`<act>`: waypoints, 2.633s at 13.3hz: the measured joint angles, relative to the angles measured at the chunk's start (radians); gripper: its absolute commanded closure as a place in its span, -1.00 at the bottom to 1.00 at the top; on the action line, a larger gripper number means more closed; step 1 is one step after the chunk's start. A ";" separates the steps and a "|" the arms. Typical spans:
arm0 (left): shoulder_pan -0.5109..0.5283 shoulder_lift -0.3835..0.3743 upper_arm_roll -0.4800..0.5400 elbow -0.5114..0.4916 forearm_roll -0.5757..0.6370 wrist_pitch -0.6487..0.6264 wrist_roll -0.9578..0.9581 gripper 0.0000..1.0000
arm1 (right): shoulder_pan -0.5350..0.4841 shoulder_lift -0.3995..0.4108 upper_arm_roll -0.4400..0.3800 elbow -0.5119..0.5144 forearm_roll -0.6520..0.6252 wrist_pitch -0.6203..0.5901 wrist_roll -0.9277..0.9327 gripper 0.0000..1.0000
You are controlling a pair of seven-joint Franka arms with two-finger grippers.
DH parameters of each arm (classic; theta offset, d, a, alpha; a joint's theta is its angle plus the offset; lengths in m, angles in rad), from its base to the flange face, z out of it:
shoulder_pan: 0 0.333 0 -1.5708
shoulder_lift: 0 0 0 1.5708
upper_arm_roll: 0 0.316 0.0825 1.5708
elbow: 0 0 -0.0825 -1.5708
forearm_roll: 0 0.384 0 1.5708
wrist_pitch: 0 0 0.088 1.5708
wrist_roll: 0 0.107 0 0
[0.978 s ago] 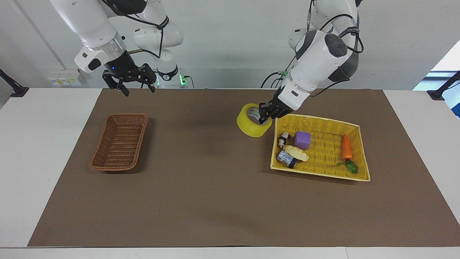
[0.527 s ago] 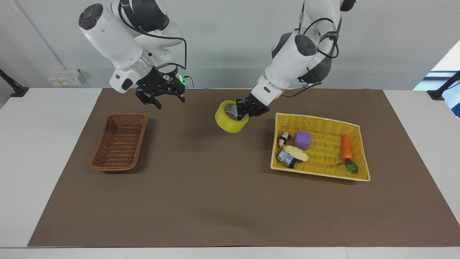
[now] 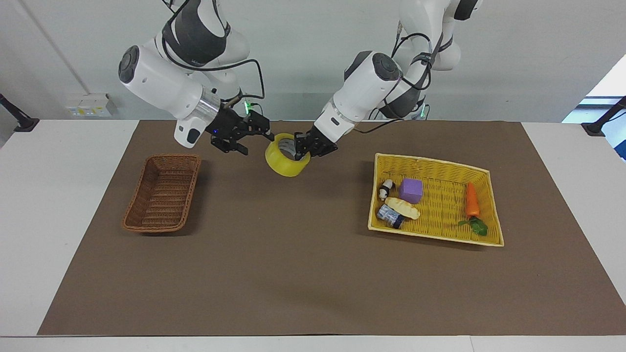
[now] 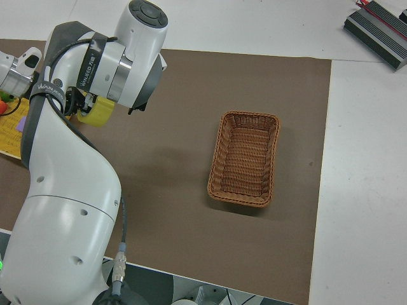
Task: Move tape to another basket
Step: 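Carry the tape with the left gripper while the right gripper reaches it, then take the tape with the right gripper while the left gripper releases it, then lower the tape into the brown basket while the left gripper withdraws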
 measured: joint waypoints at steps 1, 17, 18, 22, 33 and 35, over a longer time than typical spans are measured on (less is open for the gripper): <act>-0.004 0.004 0.000 -0.002 -0.010 0.006 0.000 1.00 | -0.006 0.002 0.000 -0.004 0.005 0.000 -0.020 -1.00; -0.086 0.008 0.002 -0.003 -0.106 0.204 -0.056 -1.00 | -0.019 0.000 -0.004 -0.018 0.036 -0.005 -0.012 1.00; -0.086 0.005 0.003 -0.021 -0.135 0.265 -0.057 -1.00 | -0.020 0.000 -0.009 -0.018 0.035 -0.004 -0.007 1.00; -0.119 -0.012 0.000 -0.088 -0.220 0.474 -0.059 -1.00 | -0.018 0.000 -0.009 -0.022 0.035 -0.005 -0.006 1.00; 0.200 -0.083 0.031 -0.090 -0.024 0.055 0.012 -1.00 | -0.156 0.007 -0.014 -0.039 -0.192 0.041 -0.109 1.00; 0.297 -0.084 0.034 -0.089 0.023 -0.036 0.109 -1.00 | -0.242 0.016 -0.015 -0.076 -0.213 0.061 -0.244 1.00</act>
